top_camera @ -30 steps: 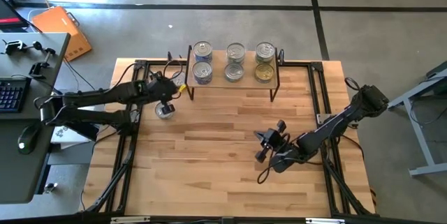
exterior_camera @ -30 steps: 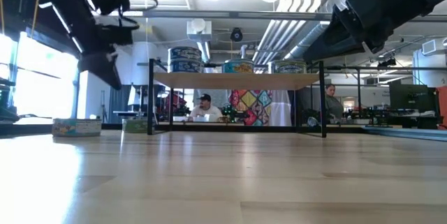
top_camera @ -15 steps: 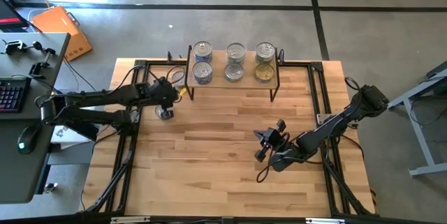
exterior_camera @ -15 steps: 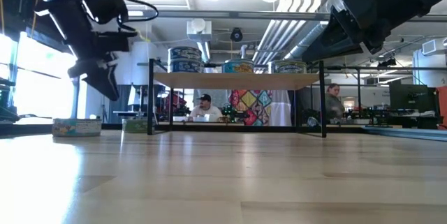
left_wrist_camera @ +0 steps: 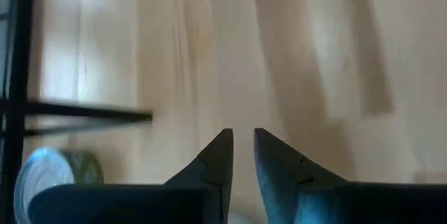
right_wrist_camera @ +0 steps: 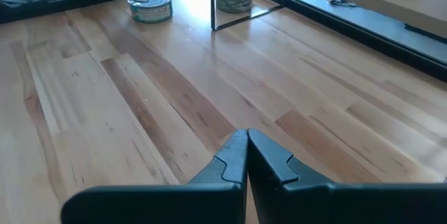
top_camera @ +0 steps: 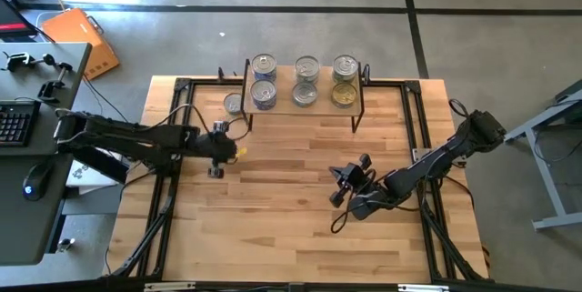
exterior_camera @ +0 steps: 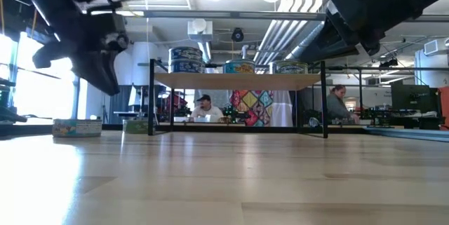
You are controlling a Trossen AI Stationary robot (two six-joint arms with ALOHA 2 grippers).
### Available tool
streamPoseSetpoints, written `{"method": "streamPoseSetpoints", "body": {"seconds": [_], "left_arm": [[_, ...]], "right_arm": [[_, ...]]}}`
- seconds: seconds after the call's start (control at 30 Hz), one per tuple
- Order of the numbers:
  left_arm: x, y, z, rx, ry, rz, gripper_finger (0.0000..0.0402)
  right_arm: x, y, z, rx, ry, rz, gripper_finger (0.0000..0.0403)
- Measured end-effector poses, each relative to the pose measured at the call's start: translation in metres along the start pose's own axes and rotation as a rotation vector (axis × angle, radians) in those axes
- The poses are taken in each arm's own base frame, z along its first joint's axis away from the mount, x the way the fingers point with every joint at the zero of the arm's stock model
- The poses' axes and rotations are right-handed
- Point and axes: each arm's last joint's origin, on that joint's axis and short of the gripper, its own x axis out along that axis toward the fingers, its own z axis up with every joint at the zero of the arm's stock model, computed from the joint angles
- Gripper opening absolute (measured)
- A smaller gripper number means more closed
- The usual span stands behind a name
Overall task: Stack canned seafood by type on shelf
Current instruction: Stack the yellow-blue tuna can on top of the other yellow-blue tuna can on the shelf
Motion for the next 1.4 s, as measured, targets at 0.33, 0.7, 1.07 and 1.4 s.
{"method": "streamPoseSetpoints", "body": {"seconds": [0.33,0.7,1.07,1.4], "left_arm": [[-0.008,-0.008,-0.004,-0.711,0.056,0.208,0.0007],[0.017,-0.014,-0.059,-1.05,0.262,0.393,0.0],[0.014,-0.037,0.015,-0.955,-0.371,-0.146,0.0],[0.008,-0.094,0.04,-0.283,-0.603,-0.167,0.0]], "right_arm": [[0.005,-0.001,0.003,0.028,0.004,0.008,0.0002],[0.006,-0.001,0.004,0.011,0.015,0.014,0.0002],[0.006,-0.001,0.004,0.011,0.012,0.011,0.0002],[0.007,0.002,0.004,0.037,0.015,0.038,0.0002]]}}
